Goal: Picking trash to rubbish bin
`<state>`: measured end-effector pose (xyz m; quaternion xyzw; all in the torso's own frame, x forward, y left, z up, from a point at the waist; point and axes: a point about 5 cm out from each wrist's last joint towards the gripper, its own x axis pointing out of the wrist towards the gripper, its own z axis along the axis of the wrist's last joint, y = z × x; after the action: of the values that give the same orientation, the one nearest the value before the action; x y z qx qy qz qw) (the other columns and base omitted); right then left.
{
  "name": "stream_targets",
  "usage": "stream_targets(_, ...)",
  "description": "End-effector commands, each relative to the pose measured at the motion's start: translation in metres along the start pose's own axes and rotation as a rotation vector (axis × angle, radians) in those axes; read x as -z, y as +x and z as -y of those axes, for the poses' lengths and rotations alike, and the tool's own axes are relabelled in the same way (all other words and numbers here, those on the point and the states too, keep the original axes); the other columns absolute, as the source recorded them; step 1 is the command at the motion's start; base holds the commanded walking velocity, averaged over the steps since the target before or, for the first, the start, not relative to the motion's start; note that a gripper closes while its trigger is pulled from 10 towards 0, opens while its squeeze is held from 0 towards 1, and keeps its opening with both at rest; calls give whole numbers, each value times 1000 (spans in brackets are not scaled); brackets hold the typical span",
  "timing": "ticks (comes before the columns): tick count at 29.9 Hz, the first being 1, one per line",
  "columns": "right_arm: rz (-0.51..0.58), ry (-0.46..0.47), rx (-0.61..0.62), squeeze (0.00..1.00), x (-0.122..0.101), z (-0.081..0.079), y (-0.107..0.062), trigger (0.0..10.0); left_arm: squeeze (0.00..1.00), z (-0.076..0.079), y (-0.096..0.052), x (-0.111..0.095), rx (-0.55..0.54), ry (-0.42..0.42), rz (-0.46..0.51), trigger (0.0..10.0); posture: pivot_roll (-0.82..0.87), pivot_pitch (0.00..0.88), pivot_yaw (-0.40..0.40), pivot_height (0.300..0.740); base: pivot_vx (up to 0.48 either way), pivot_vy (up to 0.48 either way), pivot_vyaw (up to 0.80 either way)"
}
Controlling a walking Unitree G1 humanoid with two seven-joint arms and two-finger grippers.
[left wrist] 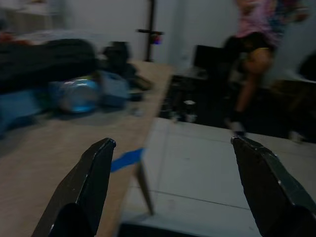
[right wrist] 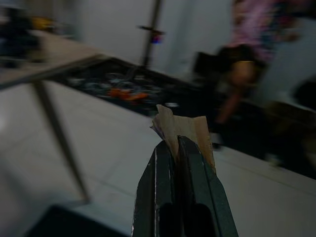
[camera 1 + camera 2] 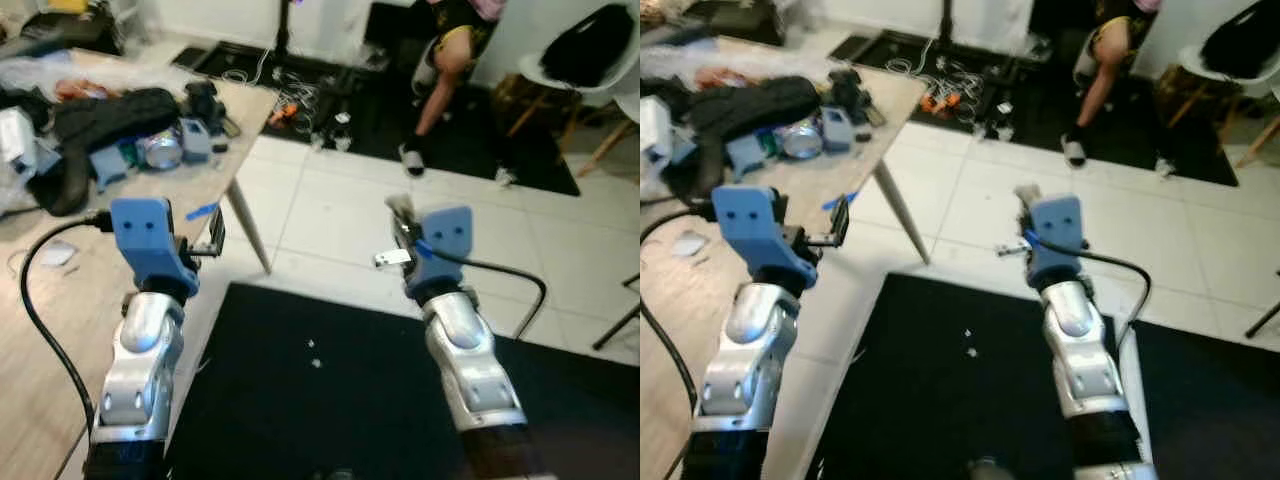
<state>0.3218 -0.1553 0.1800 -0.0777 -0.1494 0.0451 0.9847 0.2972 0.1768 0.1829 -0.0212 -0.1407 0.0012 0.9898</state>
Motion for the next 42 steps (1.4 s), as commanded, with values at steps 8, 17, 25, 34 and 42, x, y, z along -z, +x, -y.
stream_targets(8, -136, 13, 7, 0, 38, 2, -16, 10000, 0, -16, -21, 39, -51, 17, -160, 10000, 25, 149, -60, 740, 0, 0, -800)
stream_targets(17, -253, 30, 24, 0, 74, 1, -32, 10000, 0, -9, -29, 65, 14, 61, -215, 10000, 50, 129, -24, 740, 0, 0, -800)
stream_targets(25, -333, 62, 85, 0, 100, 3, -49, 10000, 0, -8, -37, 86, 110, 94, -303, 10000, 97, 112, 87, 740, 0, 0, -800)
stream_targets(34, -326, 82, 117, 0, 104, -2, -55, 10000, 0, -18, -37, 94, 106, 78, -326, 10000, 94, 117, 104, 740, 0, 0, -800)
stream_targets(42, -327, 82, 126, 0, 107, 0, -56, 10000, 0, -18, -37, 97, 85, 71, -328, 10000, 89, 121, 99, 740, 0, 0, -800)
